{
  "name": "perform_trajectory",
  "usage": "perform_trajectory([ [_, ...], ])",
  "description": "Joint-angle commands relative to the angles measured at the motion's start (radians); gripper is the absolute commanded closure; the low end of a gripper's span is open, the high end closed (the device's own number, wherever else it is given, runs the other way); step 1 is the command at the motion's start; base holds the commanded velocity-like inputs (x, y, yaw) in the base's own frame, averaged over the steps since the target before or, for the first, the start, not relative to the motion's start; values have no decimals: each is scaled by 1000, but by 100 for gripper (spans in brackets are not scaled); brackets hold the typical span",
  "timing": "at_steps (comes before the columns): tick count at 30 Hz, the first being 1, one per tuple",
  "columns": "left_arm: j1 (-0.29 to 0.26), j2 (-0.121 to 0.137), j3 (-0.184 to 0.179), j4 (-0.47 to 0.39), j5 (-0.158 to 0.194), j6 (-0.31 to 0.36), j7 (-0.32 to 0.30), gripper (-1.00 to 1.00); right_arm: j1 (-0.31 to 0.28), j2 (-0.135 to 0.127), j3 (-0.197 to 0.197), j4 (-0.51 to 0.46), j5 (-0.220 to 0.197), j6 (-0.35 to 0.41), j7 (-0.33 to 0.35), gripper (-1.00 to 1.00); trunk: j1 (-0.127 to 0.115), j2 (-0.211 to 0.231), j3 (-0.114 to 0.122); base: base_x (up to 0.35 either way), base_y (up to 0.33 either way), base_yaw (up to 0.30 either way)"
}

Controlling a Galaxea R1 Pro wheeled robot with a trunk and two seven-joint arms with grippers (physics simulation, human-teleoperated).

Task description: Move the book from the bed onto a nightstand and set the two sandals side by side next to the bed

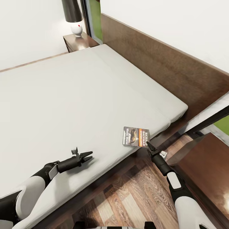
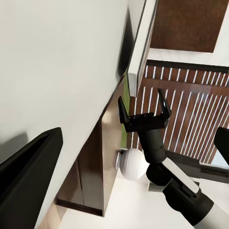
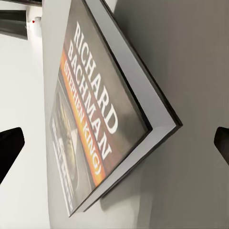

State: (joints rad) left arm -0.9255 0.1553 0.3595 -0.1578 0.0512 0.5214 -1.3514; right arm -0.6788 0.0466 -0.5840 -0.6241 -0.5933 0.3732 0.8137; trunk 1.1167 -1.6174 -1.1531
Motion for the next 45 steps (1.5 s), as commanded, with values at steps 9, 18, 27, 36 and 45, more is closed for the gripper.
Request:
perform_trajectory([
  [9,1,0,-25,1,-7,16,74,-100,-1,1,-4,0,-3,9,2,-100,0,0,-1,0,0,10],
  [18,1,0,-25,1,-7,16,74,-100,-1,1,-4,0,-3,9,2,-100,0,0,-1,0,0,0],
  [27,1,-8,-25,1,-7,16,74,-100,-1,1,-5,0,-3,9,2,100,0,0,-1,0,0,0],
  [36,1,-10,-25,1,-7,16,74,-100,-1,1,-5,0,-3,9,2,100,0,0,-1,0,0,0],
  [45,1,-10,-25,1,-7,16,74,-100,-1,1,-5,0,-3,9,2,100,0,0,-1,0,0,0],
])
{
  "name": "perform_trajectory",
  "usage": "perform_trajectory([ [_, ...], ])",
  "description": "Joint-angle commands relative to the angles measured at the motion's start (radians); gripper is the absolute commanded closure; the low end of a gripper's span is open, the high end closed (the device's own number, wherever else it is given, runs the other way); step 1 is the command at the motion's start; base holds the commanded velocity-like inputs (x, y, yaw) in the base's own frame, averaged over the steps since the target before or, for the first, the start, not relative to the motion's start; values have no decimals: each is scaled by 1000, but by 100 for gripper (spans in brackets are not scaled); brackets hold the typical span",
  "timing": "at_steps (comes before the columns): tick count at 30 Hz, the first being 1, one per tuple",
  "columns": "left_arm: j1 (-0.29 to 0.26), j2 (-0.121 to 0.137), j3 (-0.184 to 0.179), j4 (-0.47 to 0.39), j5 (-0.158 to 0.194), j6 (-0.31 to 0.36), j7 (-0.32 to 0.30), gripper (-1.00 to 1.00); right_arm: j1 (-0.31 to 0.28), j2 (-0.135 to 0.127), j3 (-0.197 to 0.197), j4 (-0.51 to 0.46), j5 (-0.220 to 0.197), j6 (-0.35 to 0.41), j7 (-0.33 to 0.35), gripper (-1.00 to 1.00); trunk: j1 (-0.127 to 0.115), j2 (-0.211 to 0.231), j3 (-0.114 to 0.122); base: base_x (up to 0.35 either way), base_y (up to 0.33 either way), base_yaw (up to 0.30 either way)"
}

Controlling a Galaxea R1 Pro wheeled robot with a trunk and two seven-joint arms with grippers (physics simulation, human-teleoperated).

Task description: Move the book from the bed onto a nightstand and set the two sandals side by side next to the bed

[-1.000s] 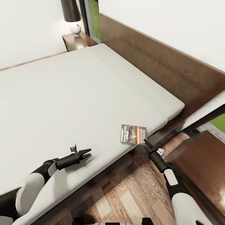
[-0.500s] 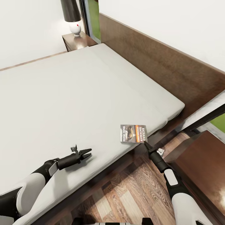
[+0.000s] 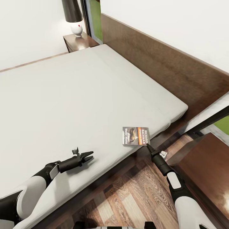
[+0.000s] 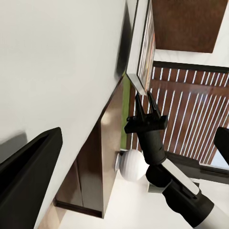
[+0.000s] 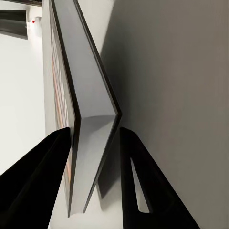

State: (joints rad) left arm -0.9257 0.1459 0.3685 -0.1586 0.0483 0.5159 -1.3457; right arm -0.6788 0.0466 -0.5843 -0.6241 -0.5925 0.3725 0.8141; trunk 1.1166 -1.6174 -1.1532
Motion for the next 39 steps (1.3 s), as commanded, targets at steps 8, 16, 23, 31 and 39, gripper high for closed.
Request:
perform_trajectory([
  [8,1,0,-34,2,-5,21,69,-100,-1,1,-5,0,-4,9,2,100,-27,49,21,0,0,0],
  [16,1,0,-34,2,-7,21,69,-100,-1,1,-4,0,-4,9,2,100,-57,105,46,0,0,0],
  [23,1,0,-35,2,-8,21,69,-100,-1,4,-1,0,-4,9,2,100,-84,154,68,0,0,0],
  [31,1,-13,-34,2,-8,21,69,-100,-1,8,4,0,-3,9,2,100,-115,210,93,0,0,0],
  [39,1,-14,-34,2,-8,22,69,-100,-1,9,4,1,-3,9,2,100,-145,266,118,0,0,0],
])
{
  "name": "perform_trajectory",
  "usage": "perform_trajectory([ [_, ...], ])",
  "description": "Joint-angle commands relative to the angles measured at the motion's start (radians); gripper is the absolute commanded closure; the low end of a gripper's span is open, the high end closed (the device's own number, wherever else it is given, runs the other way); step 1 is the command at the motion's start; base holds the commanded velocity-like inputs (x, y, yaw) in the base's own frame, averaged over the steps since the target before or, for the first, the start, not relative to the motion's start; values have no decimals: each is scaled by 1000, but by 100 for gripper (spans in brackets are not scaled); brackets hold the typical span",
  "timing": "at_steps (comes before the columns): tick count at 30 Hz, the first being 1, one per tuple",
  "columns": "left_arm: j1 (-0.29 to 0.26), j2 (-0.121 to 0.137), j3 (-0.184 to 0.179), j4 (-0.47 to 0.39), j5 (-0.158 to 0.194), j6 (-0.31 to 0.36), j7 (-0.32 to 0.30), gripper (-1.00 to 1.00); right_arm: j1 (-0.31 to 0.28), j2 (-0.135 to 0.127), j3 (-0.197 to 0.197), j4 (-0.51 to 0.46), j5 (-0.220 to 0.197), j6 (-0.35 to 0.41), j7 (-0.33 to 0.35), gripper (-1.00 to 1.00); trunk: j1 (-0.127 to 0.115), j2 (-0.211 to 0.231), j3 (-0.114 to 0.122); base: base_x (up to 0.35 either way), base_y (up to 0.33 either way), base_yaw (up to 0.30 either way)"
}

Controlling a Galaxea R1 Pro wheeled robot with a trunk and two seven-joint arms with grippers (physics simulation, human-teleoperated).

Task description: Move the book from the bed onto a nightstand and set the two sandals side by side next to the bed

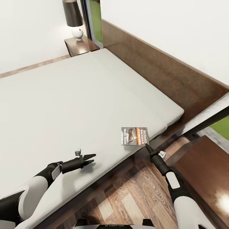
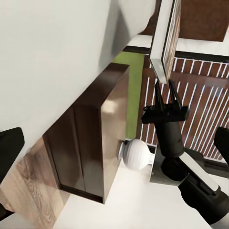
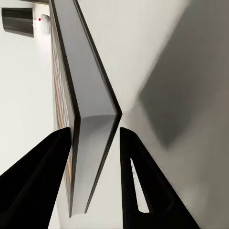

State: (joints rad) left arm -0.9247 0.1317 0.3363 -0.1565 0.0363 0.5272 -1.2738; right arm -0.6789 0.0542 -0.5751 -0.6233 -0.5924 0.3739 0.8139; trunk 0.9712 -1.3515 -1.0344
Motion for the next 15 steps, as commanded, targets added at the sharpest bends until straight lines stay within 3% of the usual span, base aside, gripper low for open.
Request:
perform_trajectory([
  [1,0,0,-2,0,4,11,-2,-100,-1,1,-5,0,-3,8,2,100,-4,7,3,0,0,0],
  [15,0,0,-2,0,4,11,-4,-100,-1,2,-5,1,-3,8,2,100,-58,105,47,0,0,0],
])
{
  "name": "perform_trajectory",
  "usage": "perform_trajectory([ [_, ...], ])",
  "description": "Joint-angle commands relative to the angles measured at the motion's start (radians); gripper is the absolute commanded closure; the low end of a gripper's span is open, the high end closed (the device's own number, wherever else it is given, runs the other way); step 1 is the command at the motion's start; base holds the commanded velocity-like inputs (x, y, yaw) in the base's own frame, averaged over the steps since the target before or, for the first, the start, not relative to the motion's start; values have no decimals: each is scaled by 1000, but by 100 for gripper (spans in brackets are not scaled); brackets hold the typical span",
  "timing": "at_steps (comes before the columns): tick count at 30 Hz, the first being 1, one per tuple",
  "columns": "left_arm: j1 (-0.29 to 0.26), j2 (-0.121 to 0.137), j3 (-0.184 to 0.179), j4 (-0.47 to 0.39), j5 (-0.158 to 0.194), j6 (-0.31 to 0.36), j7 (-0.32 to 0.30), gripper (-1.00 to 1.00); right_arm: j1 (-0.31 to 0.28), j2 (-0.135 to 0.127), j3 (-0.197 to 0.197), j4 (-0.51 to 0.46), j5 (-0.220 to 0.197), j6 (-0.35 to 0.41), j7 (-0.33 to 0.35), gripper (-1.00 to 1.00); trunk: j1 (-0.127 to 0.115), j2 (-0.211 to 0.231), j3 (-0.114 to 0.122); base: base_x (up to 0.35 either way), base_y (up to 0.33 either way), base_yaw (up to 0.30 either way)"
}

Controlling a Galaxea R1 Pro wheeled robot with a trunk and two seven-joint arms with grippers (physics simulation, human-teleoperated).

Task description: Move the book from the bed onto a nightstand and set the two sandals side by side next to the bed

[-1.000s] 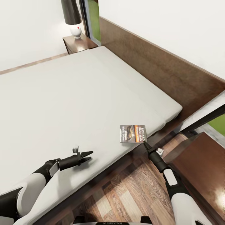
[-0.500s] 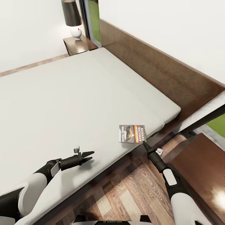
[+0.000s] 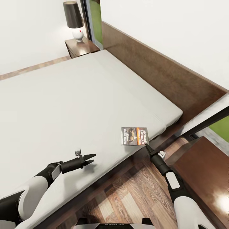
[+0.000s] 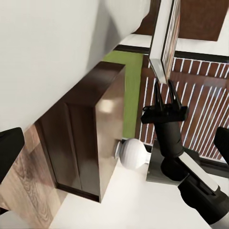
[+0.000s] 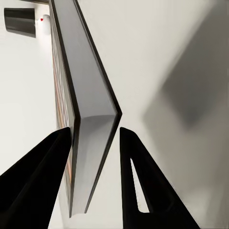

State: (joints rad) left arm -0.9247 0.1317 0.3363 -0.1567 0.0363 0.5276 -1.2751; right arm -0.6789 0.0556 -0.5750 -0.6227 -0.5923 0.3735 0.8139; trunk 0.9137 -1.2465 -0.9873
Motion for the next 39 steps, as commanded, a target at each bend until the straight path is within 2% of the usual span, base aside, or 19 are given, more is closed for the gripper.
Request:
perform_trajectory([
  [1,0,0,-2,0,4,11,-3,-100,-1,1,-5,0,-3,8,2,100,-4,7,3,0,0,0],
  [13,0,0,-2,0,4,11,-3,-100,-1,1,-5,0,-3,8,2,100,-50,91,40,0,0,28],
  [39,0,-1,-2,0,4,11,-3,-100,-1,1,-4,0,-2,8,3,100,-150,273,122,0,0,279],
])
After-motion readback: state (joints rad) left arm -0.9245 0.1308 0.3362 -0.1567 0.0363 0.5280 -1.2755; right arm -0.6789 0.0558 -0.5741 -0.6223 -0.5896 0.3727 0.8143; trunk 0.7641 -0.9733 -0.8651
